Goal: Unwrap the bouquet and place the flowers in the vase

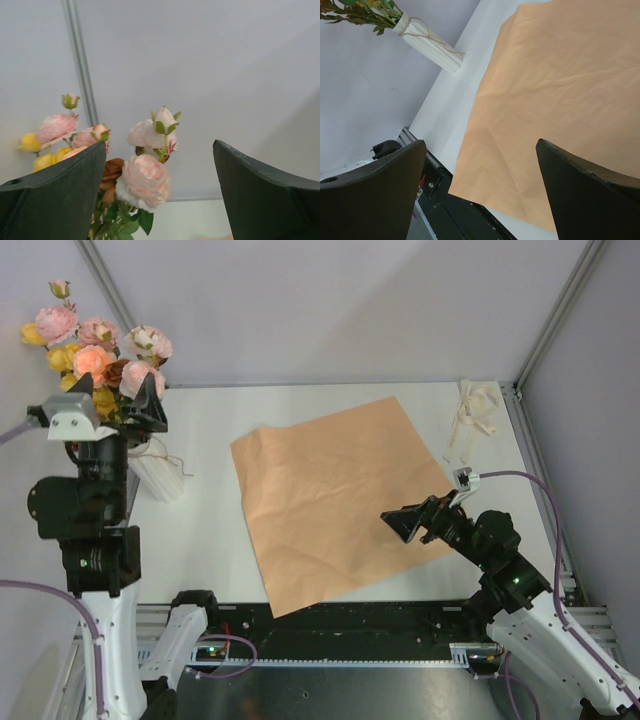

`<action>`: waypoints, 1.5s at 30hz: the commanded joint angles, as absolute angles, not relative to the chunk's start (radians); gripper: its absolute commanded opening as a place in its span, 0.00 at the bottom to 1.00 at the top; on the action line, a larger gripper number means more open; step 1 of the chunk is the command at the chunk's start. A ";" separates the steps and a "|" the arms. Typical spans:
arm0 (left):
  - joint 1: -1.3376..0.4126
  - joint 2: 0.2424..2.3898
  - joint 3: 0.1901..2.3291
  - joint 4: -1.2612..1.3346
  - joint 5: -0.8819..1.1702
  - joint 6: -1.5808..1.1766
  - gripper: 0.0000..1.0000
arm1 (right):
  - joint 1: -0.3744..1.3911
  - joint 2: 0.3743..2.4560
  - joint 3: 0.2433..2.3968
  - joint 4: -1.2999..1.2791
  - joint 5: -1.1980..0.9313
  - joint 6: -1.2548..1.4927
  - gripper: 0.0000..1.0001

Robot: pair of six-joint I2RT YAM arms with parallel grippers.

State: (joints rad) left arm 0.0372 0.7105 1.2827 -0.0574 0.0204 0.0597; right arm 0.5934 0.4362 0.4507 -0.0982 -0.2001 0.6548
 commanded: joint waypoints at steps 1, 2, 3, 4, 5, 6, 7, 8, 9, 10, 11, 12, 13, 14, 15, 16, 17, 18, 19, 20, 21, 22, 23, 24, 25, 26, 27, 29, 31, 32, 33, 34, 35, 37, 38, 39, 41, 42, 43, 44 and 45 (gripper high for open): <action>0.044 0.798 1.344 -0.115 0.131 0.029 0.91 | 0.591 0.444 0.453 -0.059 -0.209 0.654 0.98; 0.044 0.819 1.356 -0.116 0.135 0.032 0.91 | 0.590 0.444 0.453 -0.057 -0.209 0.653 0.98; 0.044 0.835 1.366 -0.115 0.139 0.041 0.91 | 0.590 0.445 0.453 -0.055 -0.209 0.653 0.98; 0.044 0.859 1.379 -0.114 0.139 0.050 0.90 | 0.590 0.446 0.453 -0.054 -0.209 0.653 0.98; 0.044 0.876 1.390 -0.114 0.137 0.057 0.90 | 0.590 0.447 0.453 -0.051 -0.209 0.652 0.98; 0.044 0.897 1.403 -0.113 0.131 0.065 0.90 | 0.589 0.448 0.453 -0.051 -0.210 0.652 0.98; 0.044 0.913 1.412 -0.113 0.126 0.078 0.90 | 0.590 0.449 0.453 -0.051 -0.210 0.653 0.98; 0.044 0.931 1.422 -0.114 0.115 0.086 0.90 | 0.590 0.449 0.453 -0.051 -0.209 0.653 0.98; 0.044 0.945 1.427 -0.114 0.104 0.094 0.89 | 0.590 0.449 0.453 -0.053 -0.208 0.653 0.98; 0.044 0.955 1.427 -0.114 0.082 0.100 0.88 | 0.591 0.449 0.453 -0.054 -0.208 0.653 0.98; 0.044 0.959 1.424 -0.114 0.055 0.104 0.87 | 0.591 0.449 0.453 -0.056 -0.207 0.653 0.98; 0.044 0.956 1.412 -0.115 0.011 0.106 0.86 | 0.591 0.448 0.453 -0.058 -0.207 0.653 0.98; 0.044 0.948 1.391 -0.116 -0.046 0.110 0.84 | 0.590 0.446 0.453 -0.060 -0.206 0.652 0.98; 0.044 0.940 1.374 -0.116 -0.089 0.115 0.83 | 0.590 0.445 0.453 -0.064 -0.205 0.651 0.98; 0.044 0.934 1.355 -0.116 -0.127 0.124 0.82 | 0.590 0.443 0.453 -0.067 -0.203 0.650 0.98; 0.044 0.926 1.327 -0.117 -0.173 0.134 0.81 | 0.590 0.440 0.453 -0.070 -0.201 0.649 0.98; 0.043 0.920 1.306 -0.117 -0.209 0.142 0.80 | 0.591 0.438 0.453 -0.073 -0.199 0.647 0.98; 0.044 0.913 1.276 -0.116 -0.250 0.150 0.80 | 0.590 0.436 0.453 -0.076 -0.198 0.647 0.98; 0.043 0.907 1.241 -0.115 -0.289 0.155 0.79 | 0.590 0.436 0.453 -0.076 -0.197 0.645 0.98; 0.044 0.901 1.217 -0.109 -0.314 0.159 0.79 | 0.590 0.436 0.453 -0.076 -0.197 0.645 0.98; 0.045 0.894 1.190 -0.102 -0.338 0.161 0.77 | 0.590 0.436 0.453 -0.075 -0.198 0.645 0.98; 0.045 0.887 1.171 -0.094 -0.354 0.161 0.76 | 0.591 0.437 0.453 -0.075 -0.199 0.644 0.98; 0.045 0.882 1.151 -0.087 -0.369 0.162 0.75 | 0.591 0.437 0.453 -0.077 -0.200 0.644 0.98; 0.045 0.877 1.138 -0.082 -0.381 0.162 0.74 | 0.591 0.437 0.453 -0.078 -0.200 0.643 0.98; 0.045 0.877 1.129 -0.079 -0.397 0.162 0.73 | 0.590 0.436 0.453 -0.081 -0.200 0.642 0.98; 0.046 0.876 1.124 -0.078 -0.411 0.161 0.72 | 0.590 0.434 0.453 -0.082 -0.199 0.642 0.98; 0.046 0.875 1.119 -0.077 -0.426 0.161 0.71 | 0.590 0.431 0.453 -0.085 -0.198 0.643 0.98; 0.045 0.872 1.115 -0.077 -0.444 0.157 0.71 | 0.590 0.425 0.453 -0.088 -0.196 0.642 0.98; 0.046 0.870 1.116 -0.078 -0.452 0.152 0.70 | 0.591 0.419 0.453 -0.093 -0.193 0.642 0.98; 0.045 0.870 1.118 -0.080 -0.455 0.149 0.71 | 0.591 0.417 0.453 -0.094 -0.192 0.642 0.98; 0.046 0.870 1.123 -0.086 -0.461 0.147 0.71 | 0.590 0.414 0.453 -0.095 -0.192 0.643 0.98; 0.046 0.871 1.127 -0.094 -0.466 0.143 0.71 | 0.590 0.412 0.453 -0.095 -0.193 0.645 0.98; 0.045 0.870 1.132 -0.106 -0.474 0.141 0.71 | 0.590 0.410 0.453 -0.094 -0.194 0.646 0.98; 0.045 0.867 1.139 -0.130 -0.487 0.136 0.72 | 0.590 0.407 0.453 -0.091 -0.197 0.650 0.98; 0.046 0.865 1.139 -0.139 -0.491 0.136 0.71 | 0.590 0.406 0.453 -0.090 -0.197 0.653 0.98; 0.046 0.864 1.132 -0.150 -0.494 0.135 0.71 | 0.590 0.405 0.453 -0.089 -0.197 0.656 0.98; 0.046 0.864 1.114 -0.161 -0.495 0.132 0.71 | 0.591 0.405 0.453 -0.085 -0.196 0.661 0.98; 0.046 0.864 1.105 -0.165 -0.492 0.130 0.72 | 0.590 0.405 0.453 -0.086 -0.197 0.662 0.98; 0.046 0.865 1.097 -0.171 -0.487 0.128 0.73 | 0.590 0.405 0.453 -0.086 -0.198 0.664 0.98; 0.045 0.864 1.093 -0.175 -0.481 0.126 0.75 | 0.590 0.405 0.453 -0.089 -0.200 0.665 0.98; 0.046 0.863 1.097 -0.183 -0.478 0.124 0.77 | 0.590 0.403 0.453 -0.091 -0.202 0.667 0.98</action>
State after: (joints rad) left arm 0.0380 0.8806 1.1069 -0.1604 -0.4686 0.1345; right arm 0.5934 0.4149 0.4507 -0.1005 -0.1993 0.6556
